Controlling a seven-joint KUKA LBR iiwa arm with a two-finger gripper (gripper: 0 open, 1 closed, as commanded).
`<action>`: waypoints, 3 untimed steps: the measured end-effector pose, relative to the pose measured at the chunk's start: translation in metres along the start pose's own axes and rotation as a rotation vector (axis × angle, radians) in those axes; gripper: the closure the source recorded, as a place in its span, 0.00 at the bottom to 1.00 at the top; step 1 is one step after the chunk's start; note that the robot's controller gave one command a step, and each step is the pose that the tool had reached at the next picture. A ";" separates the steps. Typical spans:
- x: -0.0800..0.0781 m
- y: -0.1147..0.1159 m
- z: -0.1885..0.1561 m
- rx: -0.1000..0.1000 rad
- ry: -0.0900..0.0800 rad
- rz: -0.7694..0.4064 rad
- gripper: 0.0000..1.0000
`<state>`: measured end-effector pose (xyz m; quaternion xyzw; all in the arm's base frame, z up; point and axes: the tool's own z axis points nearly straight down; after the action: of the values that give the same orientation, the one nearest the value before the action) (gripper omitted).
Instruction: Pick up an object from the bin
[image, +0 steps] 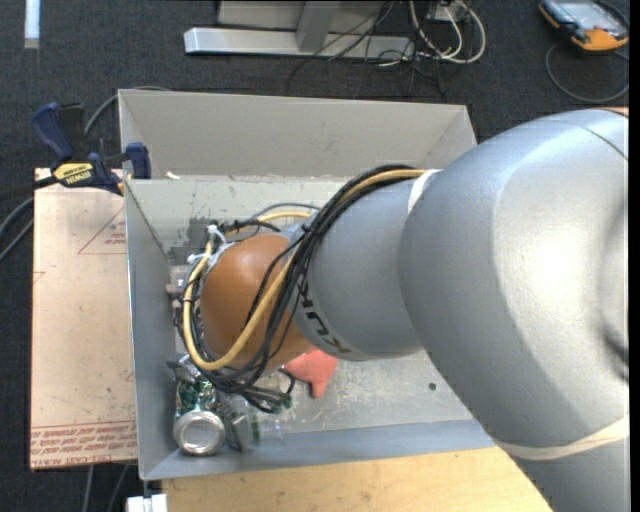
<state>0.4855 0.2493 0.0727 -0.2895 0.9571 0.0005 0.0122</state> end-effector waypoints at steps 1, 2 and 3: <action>-0.006 0.001 0.000 0.010 -0.015 -0.264 1.00; -0.006 0.001 0.000 0.009 -0.015 -0.262 1.00; -0.009 0.001 -0.042 0.010 -0.022 -0.262 1.00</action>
Offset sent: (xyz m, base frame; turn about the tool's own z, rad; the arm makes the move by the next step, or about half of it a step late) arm 0.0000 0.0000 0.0000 0.0000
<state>0.4914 0.2553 0.1148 -0.4119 0.9109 -0.0028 0.0239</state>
